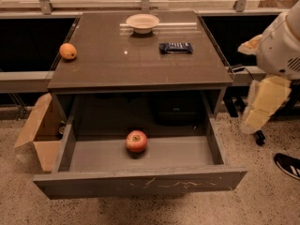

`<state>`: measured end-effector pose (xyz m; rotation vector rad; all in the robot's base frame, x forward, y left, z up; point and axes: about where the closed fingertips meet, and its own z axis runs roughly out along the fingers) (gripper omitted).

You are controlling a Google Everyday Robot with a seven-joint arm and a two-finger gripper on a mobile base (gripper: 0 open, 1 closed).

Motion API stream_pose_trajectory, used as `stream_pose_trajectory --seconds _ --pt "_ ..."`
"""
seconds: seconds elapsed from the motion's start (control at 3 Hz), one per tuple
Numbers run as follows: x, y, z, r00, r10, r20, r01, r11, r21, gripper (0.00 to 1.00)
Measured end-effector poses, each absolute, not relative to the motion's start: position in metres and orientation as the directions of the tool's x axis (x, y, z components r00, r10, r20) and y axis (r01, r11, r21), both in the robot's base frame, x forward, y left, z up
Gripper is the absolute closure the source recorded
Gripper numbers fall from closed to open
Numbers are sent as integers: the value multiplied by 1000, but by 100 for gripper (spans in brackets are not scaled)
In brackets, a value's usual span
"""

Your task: Pick apple from top drawer and place on counter

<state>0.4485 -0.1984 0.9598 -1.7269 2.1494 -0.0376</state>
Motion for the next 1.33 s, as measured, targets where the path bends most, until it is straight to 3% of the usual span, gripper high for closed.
stream_pose_trajectory --seconds 0.67,1.33 --pt "475 -125 875 -90 -831 -549 -969 202 -146 0" --pt "480 -116 871 -89 -817 -570 -969 203 -139 0"
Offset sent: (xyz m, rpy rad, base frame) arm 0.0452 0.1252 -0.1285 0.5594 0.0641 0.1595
